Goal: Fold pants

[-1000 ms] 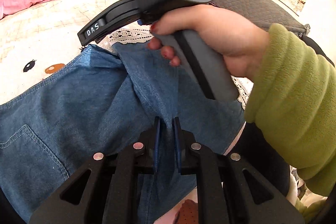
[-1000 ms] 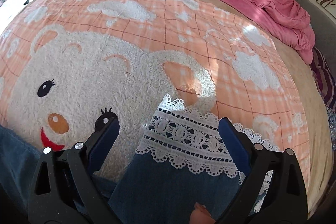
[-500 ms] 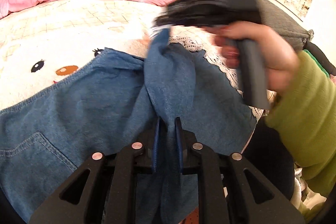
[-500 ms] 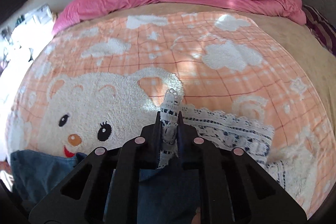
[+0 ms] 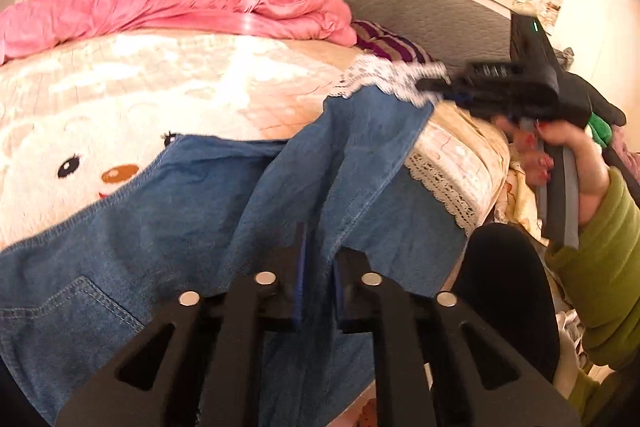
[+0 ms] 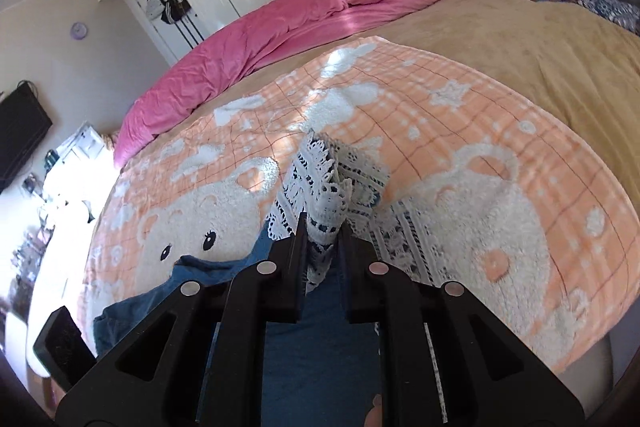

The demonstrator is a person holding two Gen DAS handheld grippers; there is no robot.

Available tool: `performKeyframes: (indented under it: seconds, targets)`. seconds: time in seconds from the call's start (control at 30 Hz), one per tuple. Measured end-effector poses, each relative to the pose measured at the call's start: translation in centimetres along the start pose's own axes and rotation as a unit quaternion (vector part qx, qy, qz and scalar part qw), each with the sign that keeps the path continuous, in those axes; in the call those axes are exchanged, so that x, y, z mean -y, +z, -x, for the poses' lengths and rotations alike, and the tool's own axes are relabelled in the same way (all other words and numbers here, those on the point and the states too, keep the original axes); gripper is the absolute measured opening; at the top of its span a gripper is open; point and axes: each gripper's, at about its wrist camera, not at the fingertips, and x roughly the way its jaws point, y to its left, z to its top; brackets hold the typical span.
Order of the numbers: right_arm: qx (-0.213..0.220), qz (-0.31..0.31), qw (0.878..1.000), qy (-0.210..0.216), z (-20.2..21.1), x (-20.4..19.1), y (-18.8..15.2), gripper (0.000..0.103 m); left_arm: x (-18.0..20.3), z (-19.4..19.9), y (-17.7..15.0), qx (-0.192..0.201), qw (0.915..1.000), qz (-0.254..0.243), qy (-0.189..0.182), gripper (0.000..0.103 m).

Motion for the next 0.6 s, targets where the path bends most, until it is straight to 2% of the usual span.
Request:
performKeyframes:
  seconds: [0.13,0.5,0.53,0.6]
  targets:
    - [0.005,-0.049,0.999,0.009,2.2,2.8,-2.4,0.007,0.5,0.3,0.2,0.000,0.9998,-0.018,-0.002,0.010]
    - [-0.046,-0.071,0.996,-0.009,3.1,5.6,-7.6,0.010,1.6,1.2,-0.6,-0.008,0.9992,-0.039,0.000,0.010]
    - [-0.051,-0.071,0.996,-0.013,3.1,5.7,-7.8,0.013,1.9,1.2,-0.8,-0.010,0.9989,-0.046,0.003,0.010]
    - [-0.056,-0.072,0.996,-0.022,3.1,5.9,-8.1,0.033,2.4,1.3,-1.1,-0.011,0.9982,-0.057,0.015,0.010]
